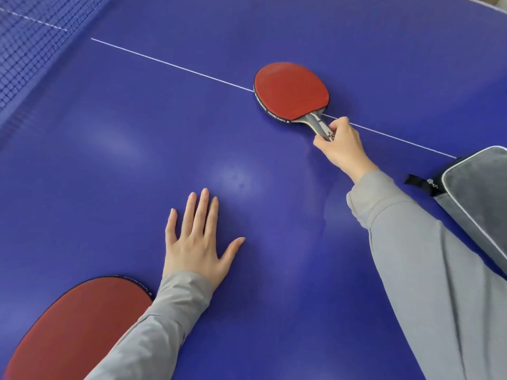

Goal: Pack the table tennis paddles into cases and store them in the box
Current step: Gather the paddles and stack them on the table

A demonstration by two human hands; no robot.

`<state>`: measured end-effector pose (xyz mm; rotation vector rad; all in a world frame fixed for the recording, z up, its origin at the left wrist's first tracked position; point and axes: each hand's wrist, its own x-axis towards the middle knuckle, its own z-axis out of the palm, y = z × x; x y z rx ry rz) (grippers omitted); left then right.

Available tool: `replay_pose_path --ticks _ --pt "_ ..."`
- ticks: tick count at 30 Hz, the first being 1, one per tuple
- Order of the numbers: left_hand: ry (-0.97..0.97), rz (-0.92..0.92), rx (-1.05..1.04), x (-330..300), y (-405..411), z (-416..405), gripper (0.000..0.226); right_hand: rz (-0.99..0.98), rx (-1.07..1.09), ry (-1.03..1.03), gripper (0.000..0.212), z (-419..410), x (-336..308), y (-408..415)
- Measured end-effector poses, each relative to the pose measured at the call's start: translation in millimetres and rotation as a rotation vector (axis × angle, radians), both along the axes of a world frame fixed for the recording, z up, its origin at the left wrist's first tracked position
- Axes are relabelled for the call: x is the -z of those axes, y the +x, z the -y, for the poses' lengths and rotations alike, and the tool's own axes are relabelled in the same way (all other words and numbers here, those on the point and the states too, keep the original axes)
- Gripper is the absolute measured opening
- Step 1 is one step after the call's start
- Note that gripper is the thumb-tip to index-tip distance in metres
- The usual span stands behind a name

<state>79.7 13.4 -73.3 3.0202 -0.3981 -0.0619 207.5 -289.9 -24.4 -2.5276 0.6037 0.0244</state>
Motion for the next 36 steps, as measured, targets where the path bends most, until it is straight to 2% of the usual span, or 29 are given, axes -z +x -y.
replay_pose_path --ticks 3,11,16,19,21,24,27,30,33,36 --pt "0.009 0.007 0.002 1 3 1 0.082 -0.029 0.037 0.101 0.024 -13 -7 -13" --pt "0.038 -0.045 0.005 -5 -1 0 0.085 0.169 0.217 0.275 0.019 -67 -25 -122" --pt "0.057 -0.199 0.049 -20 -1 -4 0.081 0.215 0.384 0.349 0.018 -120 -36 -216" --pt "-0.073 -0.394 0.137 -42 -2 -14 0.075 0.234 0.459 0.401 0.018 -160 -39 -262" --pt "-0.243 -0.427 0.157 -61 -17 -39 0.069 0.232 0.513 0.437 0.018 -191 -39 -287" --pt "-0.503 -0.28 0.079 -80 -59 -106 0.064 0.229 0.579 0.471 0.018 -236 -37 -320" --pt "-0.504 -0.215 -0.089 -83 -104 -181 0.068 0.21 0.625 0.474 0.019 -273 -34 -346" --pt "-0.422 -0.265 -0.254 -75 -139 -232 0.081 0.194 0.635 0.467 0.019 -306 -35 -365" --pt "-0.4 -0.377 -0.331 -63 -160 -255 0.091 0.185 0.641 0.466 0.018 -333 -36 -380" --pt "-0.432 -0.46 -0.35 -56 -168 -261 0.079 0.17 0.655 0.452 0.019 -355 -35 -394"
